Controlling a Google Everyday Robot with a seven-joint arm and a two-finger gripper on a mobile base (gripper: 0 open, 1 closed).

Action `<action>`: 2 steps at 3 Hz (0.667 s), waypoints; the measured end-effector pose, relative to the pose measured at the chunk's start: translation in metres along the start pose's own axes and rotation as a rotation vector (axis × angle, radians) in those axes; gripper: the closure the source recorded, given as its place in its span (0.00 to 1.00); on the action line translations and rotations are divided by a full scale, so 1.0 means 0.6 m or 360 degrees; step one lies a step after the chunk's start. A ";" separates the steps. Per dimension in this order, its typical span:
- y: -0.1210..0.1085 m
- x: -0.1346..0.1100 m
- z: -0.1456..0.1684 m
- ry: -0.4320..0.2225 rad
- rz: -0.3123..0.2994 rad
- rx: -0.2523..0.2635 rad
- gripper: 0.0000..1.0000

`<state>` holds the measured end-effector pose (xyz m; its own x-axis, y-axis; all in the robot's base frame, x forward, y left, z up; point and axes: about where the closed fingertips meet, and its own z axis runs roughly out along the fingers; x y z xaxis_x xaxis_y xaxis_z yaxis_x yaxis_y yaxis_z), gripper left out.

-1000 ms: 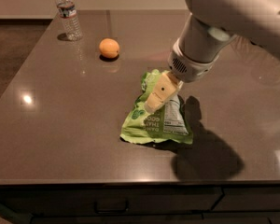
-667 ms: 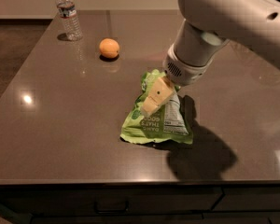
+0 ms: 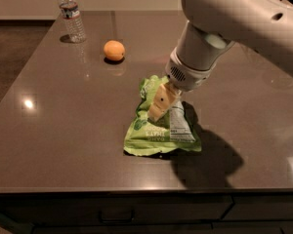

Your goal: Pick green rice chip bag

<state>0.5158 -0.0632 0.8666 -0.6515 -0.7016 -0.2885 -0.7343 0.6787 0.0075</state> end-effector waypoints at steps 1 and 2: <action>0.008 -0.008 -0.012 -0.0034 -0.0040 -0.0027 0.64; 0.014 -0.020 -0.046 -0.0103 -0.0099 -0.0061 0.87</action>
Offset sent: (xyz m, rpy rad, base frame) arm -0.0058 0.0104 0.0621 0.1199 -0.0606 0.1278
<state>0.5122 -0.0554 0.8965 -0.5918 -0.7258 -0.3506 -0.7804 0.6248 0.0239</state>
